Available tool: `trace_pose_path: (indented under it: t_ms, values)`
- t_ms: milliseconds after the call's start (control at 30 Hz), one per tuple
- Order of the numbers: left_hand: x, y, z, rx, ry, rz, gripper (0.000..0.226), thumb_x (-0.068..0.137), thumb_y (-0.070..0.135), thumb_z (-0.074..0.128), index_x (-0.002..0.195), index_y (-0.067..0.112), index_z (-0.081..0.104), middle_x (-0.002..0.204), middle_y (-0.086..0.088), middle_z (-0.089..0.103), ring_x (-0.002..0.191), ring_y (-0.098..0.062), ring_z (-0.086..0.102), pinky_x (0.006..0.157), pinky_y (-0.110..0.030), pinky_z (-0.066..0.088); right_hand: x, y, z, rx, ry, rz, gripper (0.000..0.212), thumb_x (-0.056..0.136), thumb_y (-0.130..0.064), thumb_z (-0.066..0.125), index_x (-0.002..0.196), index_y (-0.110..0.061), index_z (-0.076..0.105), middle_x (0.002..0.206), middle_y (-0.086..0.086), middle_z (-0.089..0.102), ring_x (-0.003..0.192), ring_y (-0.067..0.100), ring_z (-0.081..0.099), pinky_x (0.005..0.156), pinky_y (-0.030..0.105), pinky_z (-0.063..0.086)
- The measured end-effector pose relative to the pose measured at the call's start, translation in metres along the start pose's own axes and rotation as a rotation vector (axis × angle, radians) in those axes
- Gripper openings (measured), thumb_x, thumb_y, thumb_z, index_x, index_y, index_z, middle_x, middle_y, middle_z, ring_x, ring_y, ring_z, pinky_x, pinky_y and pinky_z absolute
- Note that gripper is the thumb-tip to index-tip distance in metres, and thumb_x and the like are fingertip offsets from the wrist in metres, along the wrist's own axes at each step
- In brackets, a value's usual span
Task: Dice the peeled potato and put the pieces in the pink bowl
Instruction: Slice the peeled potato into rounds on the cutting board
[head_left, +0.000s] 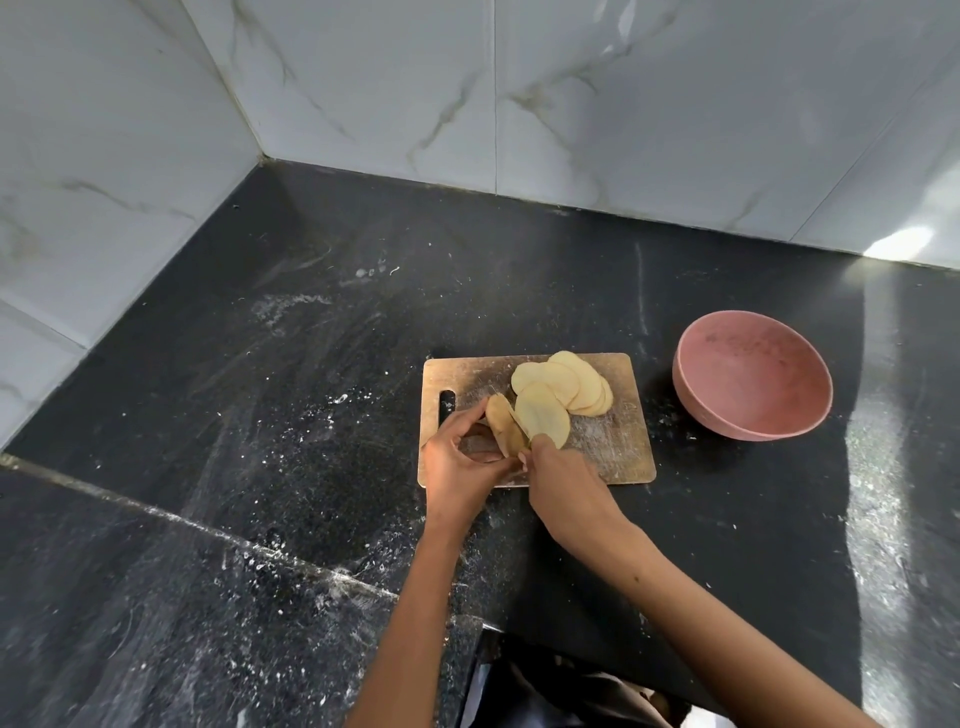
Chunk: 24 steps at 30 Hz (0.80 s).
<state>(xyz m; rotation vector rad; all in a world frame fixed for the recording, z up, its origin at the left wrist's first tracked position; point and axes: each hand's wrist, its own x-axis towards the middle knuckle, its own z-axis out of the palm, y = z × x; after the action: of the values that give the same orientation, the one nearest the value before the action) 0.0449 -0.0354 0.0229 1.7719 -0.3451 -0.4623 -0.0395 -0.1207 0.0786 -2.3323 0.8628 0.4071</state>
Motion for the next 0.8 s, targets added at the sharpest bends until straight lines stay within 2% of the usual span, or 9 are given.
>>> trace_pose_path:
  t_ms: [100,200,300,367,467,533,633,800]
  values:
    - [-0.001,0.002,-0.001,-0.025,-0.013,-0.015,0.076,0.05,-0.012,0.087,0.119,0.011,0.065,0.11,-0.003,0.066,0.084,0.002,0.067,0.065,-0.012,0.053,-0.011,0.006,0.006,-0.019,-0.019,0.025,0.016,0.105,-0.028,0.026,0.1,-0.015,0.034,0.103,0.014,0.057,0.097,0.032,0.055,0.072,0.039,0.038]
    - [-0.001,0.003,-0.001,-0.031,-0.011,-0.012,0.078,0.049,-0.01,0.088,0.12,0.012,0.064,0.109,-0.001,0.065,0.088,0.001,0.066,0.065,-0.011,0.052,-0.011,0.008,0.006,-0.03,-0.011,0.042,0.021,0.104,-0.029,0.026,0.107,-0.013,0.039,0.104,0.013,0.058,0.1,0.032,0.056,0.073,0.039,0.039]
    - [-0.001,0.003,0.002,-0.028,-0.009,0.003,0.076,0.051,-0.012,0.087,0.121,0.007,0.064,0.11,-0.003,0.065,0.087,0.006,0.065,0.066,-0.01,0.051,-0.002,0.003,0.004,-0.025,0.014,0.005,0.014,0.104,-0.025,0.027,0.101,-0.015,0.037,0.103,0.014,0.058,0.099,0.033,0.055,0.07,0.037,0.034]
    - [0.001,0.0,-0.002,-0.019,-0.019,-0.017,0.076,0.052,-0.01,0.087,0.122,0.008,0.064,0.109,-0.002,0.066,0.091,0.001,0.066,0.071,-0.015,0.054,0.001,0.003,0.005,-0.022,0.023,-0.008,0.012,0.104,-0.024,0.028,0.098,-0.016,0.035,0.099,0.012,0.056,0.098,0.033,0.055,0.069,0.037,0.033]
    - [0.01,-0.002,-0.019,0.013,-0.144,-0.063,0.076,0.056,0.0,0.089,0.126,0.01,0.062,0.107,0.0,0.07,0.102,-0.01,0.066,0.086,-0.033,0.056,0.003,0.005,0.006,-0.043,0.018,-0.018,0.008,0.103,-0.019,0.03,0.096,-0.017,0.033,0.095,0.009,0.055,0.095,0.031,0.056,0.069,0.036,0.035]
    - [0.011,0.001,-0.026,-0.082,-0.188,-0.133,0.072,0.061,0.008,0.088,0.127,0.008,0.061,0.105,-0.002,0.073,0.102,-0.016,0.068,0.087,-0.036,0.055,0.003,0.004,0.008,-0.05,0.016,-0.024,0.007,0.103,-0.018,0.031,0.097,-0.017,0.034,0.096,0.009,0.057,0.095,0.03,0.057,0.069,0.036,0.036]
    - [0.0,0.012,-0.013,-0.322,-0.049,-0.255,0.052,0.07,0.0,0.08,0.12,0.004,0.064,0.101,-0.007,0.074,0.096,-0.017,0.07,0.079,-0.029,0.058,0.002,0.001,0.01,-0.064,0.022,-0.025,0.008,0.104,-0.021,0.03,0.098,-0.017,0.034,0.102,0.011,0.059,0.098,0.03,0.057,0.07,0.036,0.036]
    - [-0.006,0.014,0.009,-0.41,0.099,-0.315,0.046,0.072,-0.003,0.078,0.117,0.001,0.066,0.101,-0.008,0.073,0.092,-0.011,0.071,0.08,-0.02,0.056,0.004,0.004,0.01,-0.04,0.034,-0.021,0.022,0.105,-0.029,0.027,0.109,-0.013,0.042,0.101,0.011,0.059,0.096,0.03,0.058,0.069,0.037,0.038]
